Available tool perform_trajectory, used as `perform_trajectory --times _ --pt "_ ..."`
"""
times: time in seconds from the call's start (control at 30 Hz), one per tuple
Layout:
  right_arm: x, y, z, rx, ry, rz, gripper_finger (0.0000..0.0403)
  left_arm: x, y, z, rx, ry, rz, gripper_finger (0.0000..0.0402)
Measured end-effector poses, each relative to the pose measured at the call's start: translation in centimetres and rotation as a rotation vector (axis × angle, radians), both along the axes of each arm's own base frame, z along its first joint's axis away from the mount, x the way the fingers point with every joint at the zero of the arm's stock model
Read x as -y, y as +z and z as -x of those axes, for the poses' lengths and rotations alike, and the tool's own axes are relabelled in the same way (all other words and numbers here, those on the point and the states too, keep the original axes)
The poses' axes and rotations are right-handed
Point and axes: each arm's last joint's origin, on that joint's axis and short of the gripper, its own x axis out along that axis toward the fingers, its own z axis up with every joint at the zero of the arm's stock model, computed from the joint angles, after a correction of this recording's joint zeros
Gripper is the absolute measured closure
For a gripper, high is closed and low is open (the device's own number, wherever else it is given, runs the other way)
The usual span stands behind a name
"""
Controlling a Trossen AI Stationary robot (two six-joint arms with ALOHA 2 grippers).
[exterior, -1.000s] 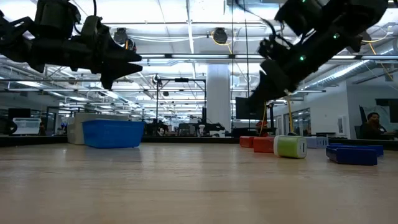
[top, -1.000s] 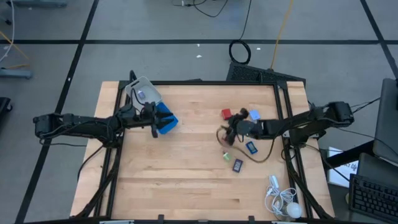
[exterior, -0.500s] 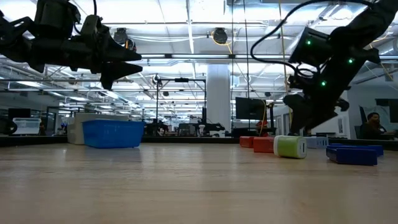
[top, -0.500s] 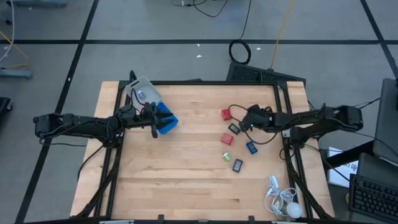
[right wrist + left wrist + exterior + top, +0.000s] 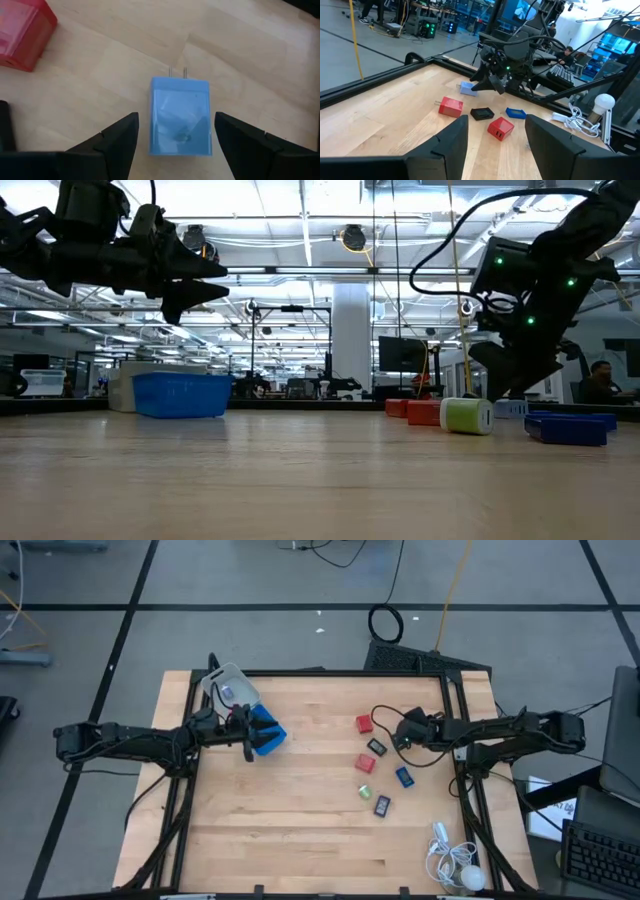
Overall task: Pick & Place Office items
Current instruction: Put the light blue charger adapter into the gray bin
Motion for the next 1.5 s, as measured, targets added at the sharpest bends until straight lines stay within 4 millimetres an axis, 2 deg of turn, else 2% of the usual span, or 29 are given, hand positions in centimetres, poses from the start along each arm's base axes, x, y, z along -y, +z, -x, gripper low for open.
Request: perform_trajectory --times 0.1,0.33,0.47,0.97,1.23,1.5 --pt "0.0 -0.3 0.2 -0.003 0.000 0.000 0.0151 0.0 0.0 0.0 0.000 0.000 0.001 0.0215" --pt "-0.2 -2.6 1.4 0.027 0.010 0.015 0.0153 0.0 0.0 0.0 0.000 -0.001 0.007 0.0230" --pt "0.1 -2.9 1.5 0.048 0.042 0.024 0.0156 0.0 0.0 0.0 0.000 -0.002 0.007 0.0229" --pt "0.1 -2.9 1.3 0.061 0.107 -0.029 0.0180 0.0 -0.1 0.0 -0.007 0.000 0.005 0.0197" --pt "0.1 -2.7 0.8 0.085 0.144 -0.035 0.0189 0.0 -0.1 0.0 -0.007 0.000 0.005 0.0211" --pt "0.2 -0.9 -1.1 0.339 0.303 -0.040 0.0186 0.0 -0.1 0.0 -0.008 0.001 0.003 0.0231"
